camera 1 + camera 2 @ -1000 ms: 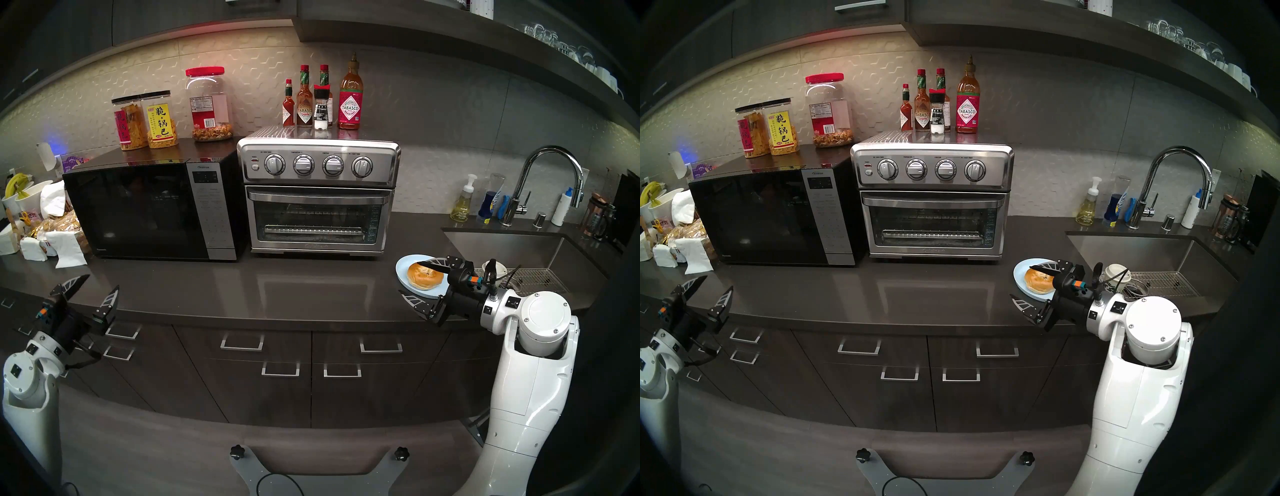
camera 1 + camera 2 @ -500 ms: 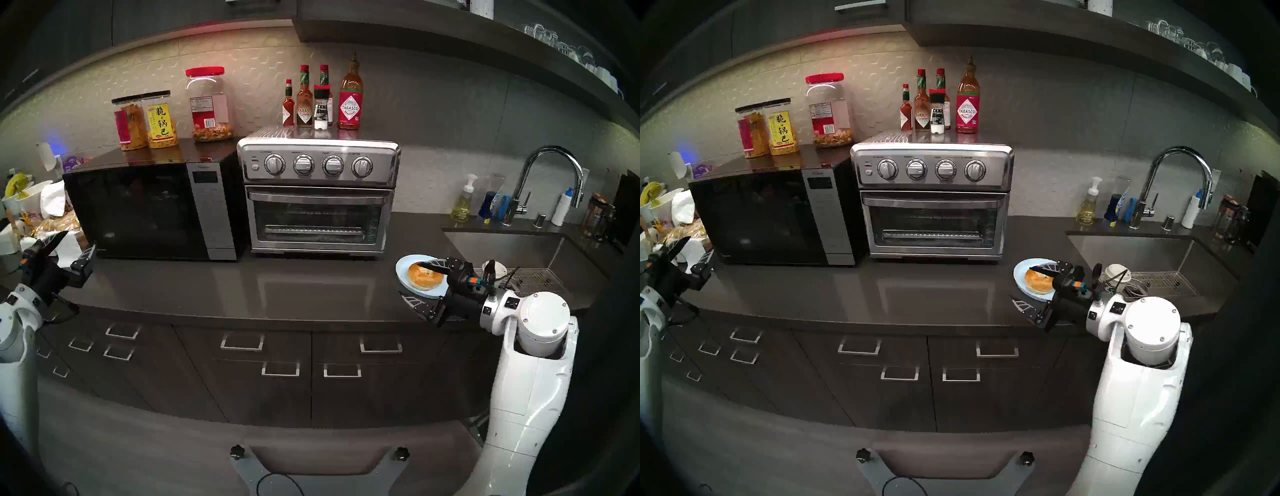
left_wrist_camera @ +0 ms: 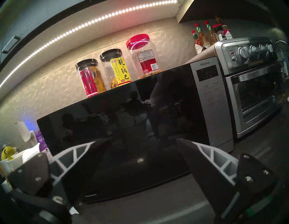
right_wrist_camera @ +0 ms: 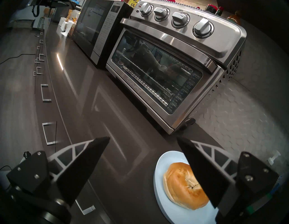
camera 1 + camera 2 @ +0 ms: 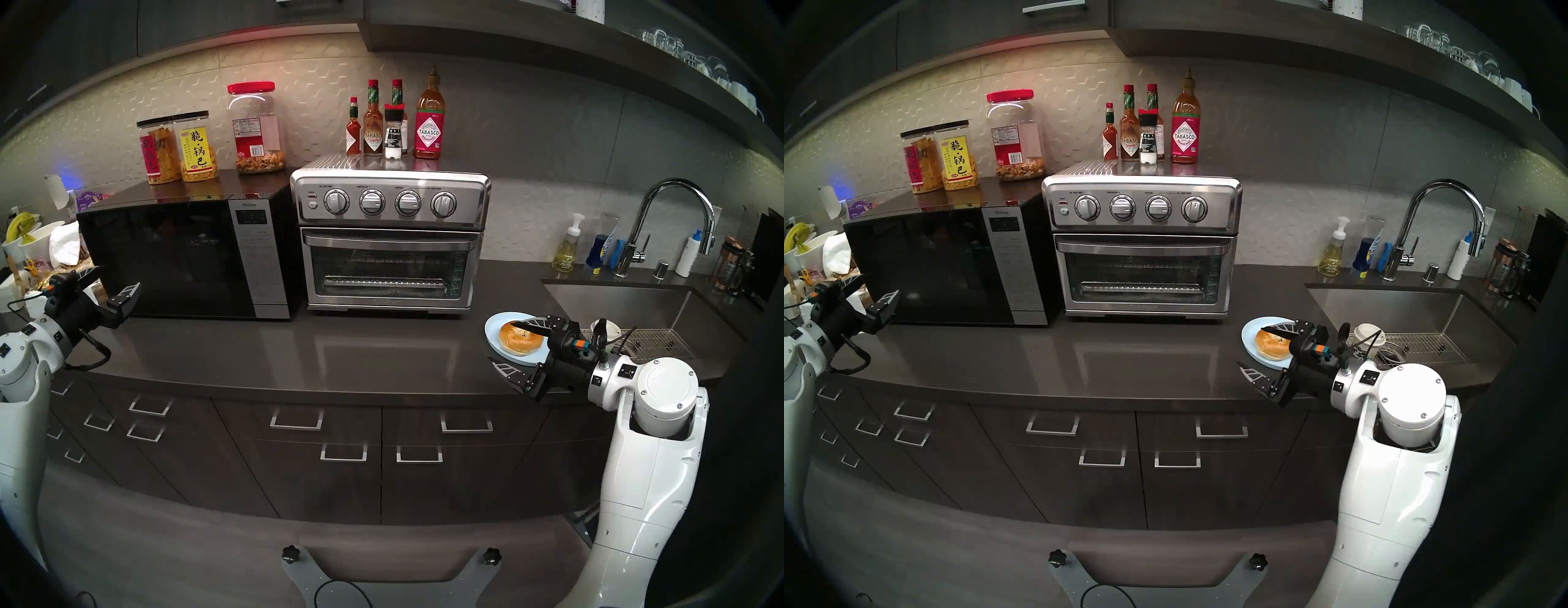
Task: Open the oven and place the bagel inside on the rack
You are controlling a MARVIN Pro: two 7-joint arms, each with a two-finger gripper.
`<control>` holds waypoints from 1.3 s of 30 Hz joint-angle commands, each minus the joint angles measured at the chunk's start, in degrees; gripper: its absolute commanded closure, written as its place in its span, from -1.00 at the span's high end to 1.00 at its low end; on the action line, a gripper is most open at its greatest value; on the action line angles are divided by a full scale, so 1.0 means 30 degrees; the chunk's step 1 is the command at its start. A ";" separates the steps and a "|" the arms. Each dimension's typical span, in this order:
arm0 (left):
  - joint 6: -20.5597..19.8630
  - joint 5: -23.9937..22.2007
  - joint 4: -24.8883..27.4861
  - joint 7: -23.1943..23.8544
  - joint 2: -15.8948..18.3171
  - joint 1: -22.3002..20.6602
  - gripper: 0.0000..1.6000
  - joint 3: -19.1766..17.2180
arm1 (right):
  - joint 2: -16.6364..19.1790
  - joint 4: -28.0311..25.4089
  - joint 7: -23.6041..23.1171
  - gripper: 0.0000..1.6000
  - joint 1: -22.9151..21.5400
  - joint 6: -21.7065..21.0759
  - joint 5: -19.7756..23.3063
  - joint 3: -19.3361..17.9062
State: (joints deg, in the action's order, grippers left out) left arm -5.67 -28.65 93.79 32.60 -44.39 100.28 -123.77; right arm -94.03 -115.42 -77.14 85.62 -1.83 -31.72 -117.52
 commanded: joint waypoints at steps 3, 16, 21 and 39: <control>0.0407 -0.0985 -0.0134 0.1835 0.2470 -0.2494 1.00 0.1429 | -0.0013 -0.0367 0.0019 1.00 -0.0191 0.0030 0.0117 0.0034; 0.2623 -0.3700 -0.0647 0.4659 0.2383 -0.4914 1.00 0.2080 | -0.0040 -0.0459 0.0013 1.00 -0.0166 0.0015 0.0149 0.0024; 0.3575 -0.4887 -0.3262 0.7007 0.2762 -0.6170 1.00 0.4008 | -0.0062 -0.0519 0.0013 1.00 -0.0142 -0.0001 0.0170 0.0016; 0.3877 -0.5454 -0.3590 0.7517 0.2063 -0.9449 1.00 0.9227 | -0.0052 -0.0490 0.0015 1.00 -0.0151 0.0008 0.0150 0.0022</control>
State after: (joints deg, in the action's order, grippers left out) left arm 5.59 -43.64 80.41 54.88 -37.06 77.96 -99.86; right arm -94.06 -115.87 -77.14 85.64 -1.84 -31.67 -117.52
